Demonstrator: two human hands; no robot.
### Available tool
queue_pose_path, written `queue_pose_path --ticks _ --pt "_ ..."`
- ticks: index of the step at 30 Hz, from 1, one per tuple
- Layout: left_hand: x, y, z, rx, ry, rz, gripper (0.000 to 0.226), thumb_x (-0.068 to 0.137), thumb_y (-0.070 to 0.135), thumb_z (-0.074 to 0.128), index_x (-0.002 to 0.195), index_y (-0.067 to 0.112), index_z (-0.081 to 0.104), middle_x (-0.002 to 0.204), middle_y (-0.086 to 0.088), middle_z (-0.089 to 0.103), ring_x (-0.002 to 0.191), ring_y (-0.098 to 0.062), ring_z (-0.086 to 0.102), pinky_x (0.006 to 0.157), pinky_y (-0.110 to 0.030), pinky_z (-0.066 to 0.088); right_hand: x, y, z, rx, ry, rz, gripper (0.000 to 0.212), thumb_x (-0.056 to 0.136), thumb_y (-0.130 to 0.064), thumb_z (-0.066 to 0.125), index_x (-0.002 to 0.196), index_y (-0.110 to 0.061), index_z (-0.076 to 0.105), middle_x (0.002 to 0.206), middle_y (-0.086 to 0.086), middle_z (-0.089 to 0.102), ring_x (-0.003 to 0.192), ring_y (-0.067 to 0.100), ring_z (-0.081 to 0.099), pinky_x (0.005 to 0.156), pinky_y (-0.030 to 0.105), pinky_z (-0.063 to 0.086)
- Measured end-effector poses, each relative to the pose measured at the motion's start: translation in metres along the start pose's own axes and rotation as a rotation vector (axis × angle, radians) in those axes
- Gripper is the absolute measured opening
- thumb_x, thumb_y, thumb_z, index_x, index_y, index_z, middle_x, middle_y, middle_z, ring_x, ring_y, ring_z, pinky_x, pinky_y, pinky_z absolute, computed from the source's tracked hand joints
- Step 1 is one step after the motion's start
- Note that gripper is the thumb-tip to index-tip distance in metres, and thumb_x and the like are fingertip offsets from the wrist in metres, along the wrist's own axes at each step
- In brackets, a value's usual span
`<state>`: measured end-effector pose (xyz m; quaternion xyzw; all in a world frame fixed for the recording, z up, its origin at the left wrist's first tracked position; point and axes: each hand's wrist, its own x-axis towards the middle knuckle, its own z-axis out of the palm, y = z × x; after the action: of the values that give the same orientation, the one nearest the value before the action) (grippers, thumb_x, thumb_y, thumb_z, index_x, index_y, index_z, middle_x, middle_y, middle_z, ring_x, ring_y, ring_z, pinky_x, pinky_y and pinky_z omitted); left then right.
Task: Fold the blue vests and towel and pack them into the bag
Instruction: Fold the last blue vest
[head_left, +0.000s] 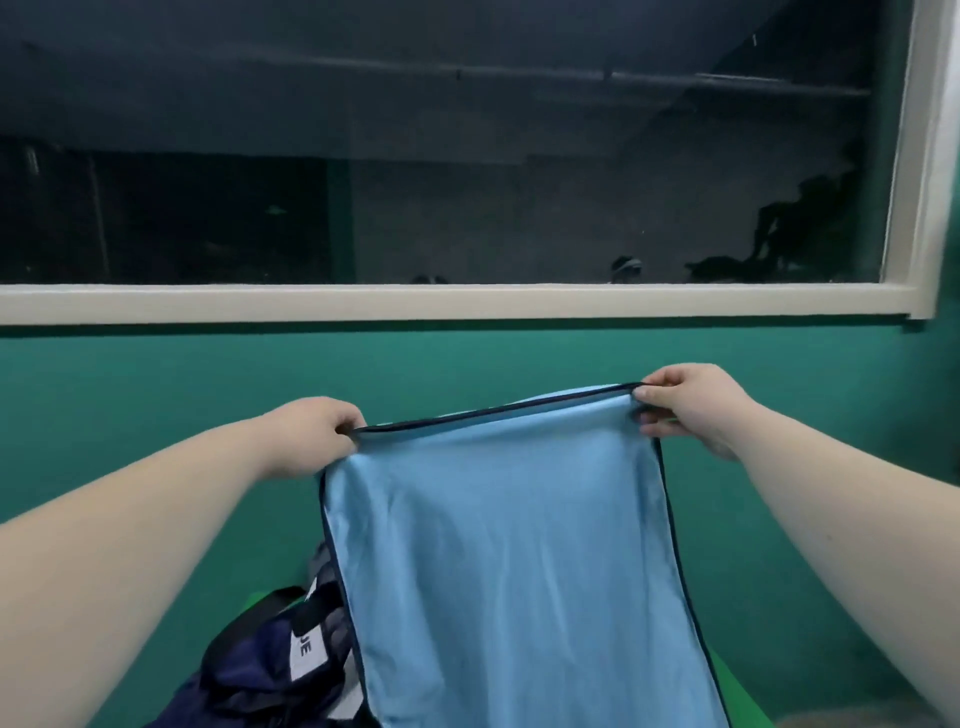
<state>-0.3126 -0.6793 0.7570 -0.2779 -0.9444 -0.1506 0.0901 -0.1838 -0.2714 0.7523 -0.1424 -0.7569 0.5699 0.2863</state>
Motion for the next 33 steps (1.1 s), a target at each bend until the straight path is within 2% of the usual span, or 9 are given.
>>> queue_pose_path --ticks 6,11,17,20,22,25,28,31,33 --pt "-0.013 0.034 -0.076 -0.052 0.345 0.031 0.021 0.093 0.007 0.046 0.089 0.024 0.059 0.085 0.004 0.061 0.078 -0.015 0.055 0.059 -0.025 0.037 -0.013 -0.076 -0.019 0.147 0.093 -0.306 0.01 0.092 -0.001 0.067 0.085 -0.009 0.065 0.086 0.01 0.068 0.079 0.023 0.068 0.085 0.038 0.06" --pt "-0.072 0.054 -0.08 -0.053 0.406 0.091 0.027 0.087 0.001 0.048 0.087 0.025 0.06 0.078 0.003 0.061 0.068 -0.015 0.053 0.055 -0.027 0.036 -0.074 -0.074 -0.052 0.192 0.079 -0.309 0.011 0.091 0.003 0.065 0.086 -0.006 0.065 0.084 0.007 0.067 0.078 0.019 0.069 0.083 0.035 0.061" --pt "-0.161 0.053 0.01 -0.058 0.097 0.119 0.035 0.079 -0.003 0.051 0.089 0.03 0.061 0.083 0.014 0.066 0.074 0.0 0.058 0.061 -0.015 0.041 -0.169 0.026 -0.085 0.122 0.01 -0.093 0.008 0.084 0.009 0.069 0.084 0.001 0.067 0.086 0.016 0.066 0.087 0.029 0.063 0.085 0.04 0.06" --pt "-0.206 0.047 0.075 -0.048 -0.071 0.132 0.032 0.075 0.002 0.053 0.089 0.029 0.062 0.081 0.016 0.065 0.074 0.002 0.056 0.068 -0.019 0.044 -0.22 0.09 -0.094 0.008 -0.071 0.082 0.009 0.082 0.009 0.071 0.089 0.009 0.066 0.087 0.018 0.063 0.084 0.027 0.06 0.075 0.032 0.062" --pt "-0.237 0.045 0.12 -0.043 -0.172 0.126 0.026 0.076 0.007 0.056 0.089 0.028 0.063 0.08 0.017 0.064 0.072 0.004 0.054 0.065 -0.016 0.042 -0.256 0.132 -0.1 -0.1 -0.132 0.205 0.015 0.08 0.002 0.076 0.088 0.009 0.066 0.082 0.015 0.062 0.081 0.024 0.059 0.076 0.035 0.059" --pt "-0.28 0.042 0.184 -0.063 -0.287 0.072 0.02 0.079 0.011 0.056 0.087 0.027 0.062 0.079 0.016 0.064 0.068 0.005 0.054 0.057 -0.011 0.038 -0.304 0.187 -0.108 -0.261 -0.232 0.369 0.024 0.067 -0.017 0.086 0.079 -0.004 0.07 0.077 0.008 0.066 0.081 0.02 0.059 0.081 0.038 0.051" --pt "-0.316 0.039 0.231 -0.088 -0.405 0.018 0.016 0.08 0.016 0.054 0.083 0.03 0.06 0.081 0.014 0.064 0.075 -0.001 0.057 0.059 -0.013 0.039 -0.34 0.219 -0.11 -0.375 -0.32 0.425 0.025 0.068 -0.024 0.086 0.079 -0.007 0.072 0.079 0.005 0.069 0.083 0.02 0.059 0.079 0.036 0.043" --pt "-0.34 0.041 0.25 -0.093 -0.491 0.015 0.008 0.085 0.021 0.057 0.083 0.027 0.062 0.077 0.013 0.061 0.068 -0.001 0.053 0.058 -0.018 0.038 -0.361 0.231 -0.111 -0.429 -0.342 0.406 0.024 0.07 -0.024 0.083 0.081 -0.005 0.073 0.076 0.001 0.073 0.079 0.02 0.06 0.077 0.036 0.039" --pt "-0.348 0.043 0.254 -0.088 -0.536 0.05 0.01 0.088 0.023 0.057 0.08 0.026 0.061 0.075 0.011 0.059 0.065 -0.001 0.049 0.059 -0.02 0.037 -0.366 0.235 -0.114 -0.451 -0.352 0.385 0.028 0.067 -0.032 0.081 0.077 -0.008 0.07 0.072 0.005 0.069 0.075 0.019 0.059 0.077 0.037 0.038"
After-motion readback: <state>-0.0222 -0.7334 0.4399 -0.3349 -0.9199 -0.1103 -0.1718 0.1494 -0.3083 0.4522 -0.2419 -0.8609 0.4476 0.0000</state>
